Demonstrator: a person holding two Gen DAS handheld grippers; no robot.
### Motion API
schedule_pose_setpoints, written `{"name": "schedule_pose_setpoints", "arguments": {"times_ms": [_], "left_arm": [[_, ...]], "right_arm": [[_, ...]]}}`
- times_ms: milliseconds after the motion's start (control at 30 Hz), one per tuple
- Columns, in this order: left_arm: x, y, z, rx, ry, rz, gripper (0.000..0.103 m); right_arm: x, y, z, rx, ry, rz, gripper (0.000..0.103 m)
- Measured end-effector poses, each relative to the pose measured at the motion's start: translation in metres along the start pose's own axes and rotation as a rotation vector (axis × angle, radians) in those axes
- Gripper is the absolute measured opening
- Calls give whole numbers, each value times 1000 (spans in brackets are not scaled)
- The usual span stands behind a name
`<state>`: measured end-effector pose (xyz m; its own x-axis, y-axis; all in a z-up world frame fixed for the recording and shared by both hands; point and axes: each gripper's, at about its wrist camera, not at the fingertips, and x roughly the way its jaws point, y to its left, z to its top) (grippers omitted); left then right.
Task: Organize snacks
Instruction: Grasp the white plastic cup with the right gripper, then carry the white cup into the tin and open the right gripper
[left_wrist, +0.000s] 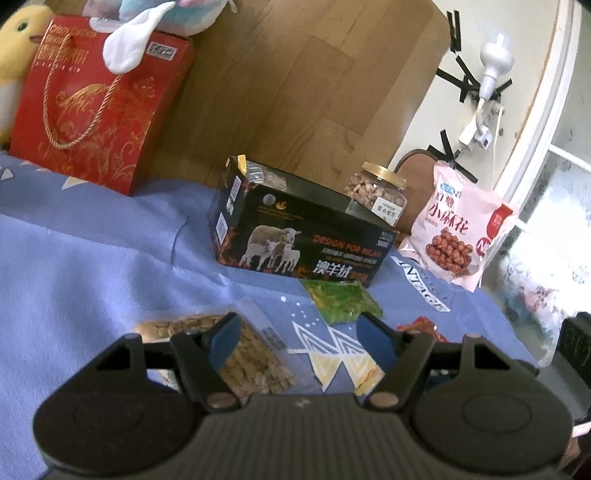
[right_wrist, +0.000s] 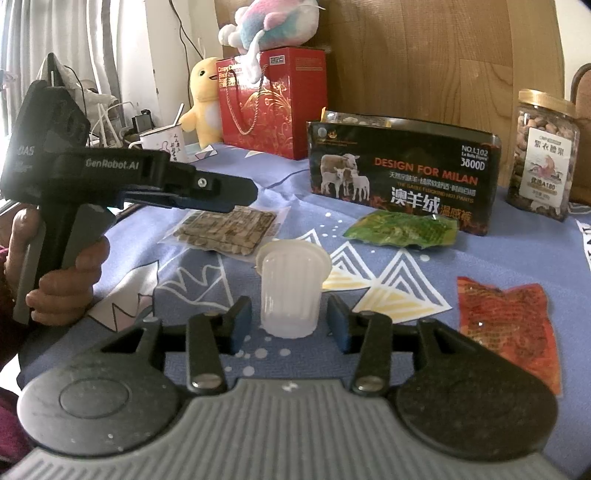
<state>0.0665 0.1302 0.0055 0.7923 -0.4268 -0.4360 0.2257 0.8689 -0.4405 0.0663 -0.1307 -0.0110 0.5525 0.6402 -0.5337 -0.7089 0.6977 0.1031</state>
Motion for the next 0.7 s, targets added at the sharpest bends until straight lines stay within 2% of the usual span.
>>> {"name": "schedule_pose_setpoints", "arguments": {"times_ms": [133, 267, 467, 533, 567, 600, 633, 700], "left_arm": [[-6, 2, 1, -44, 1, -24, 72], [-11, -11, -2, -86, 35, -104, 72], [6, -48, -10, 15, 99, -99, 72], [15, -59, -12, 53, 146, -108, 64], [20, -64, -14, 72, 170, -104, 60], [25, -67, -16, 87, 195, -91, 57], [29, -68, -18, 96, 209, -81, 53], [34, -65, -19, 86, 219, -70, 49]], "right_arm": [[-3, -2, -1, 13, -11, -8, 54], [-5, -6, -1, 34, -22, 1, 54], [-7, -4, -2, 26, -23, 9, 54], [-8, -3, -4, 20, -5, 11, 54], [-10, -3, -5, 17, -7, 18, 52], [-12, -3, -6, 15, -8, 27, 41], [-12, -2, -6, 13, -6, 24, 36], [-11, -4, -6, 22, -6, 24, 34]]}}
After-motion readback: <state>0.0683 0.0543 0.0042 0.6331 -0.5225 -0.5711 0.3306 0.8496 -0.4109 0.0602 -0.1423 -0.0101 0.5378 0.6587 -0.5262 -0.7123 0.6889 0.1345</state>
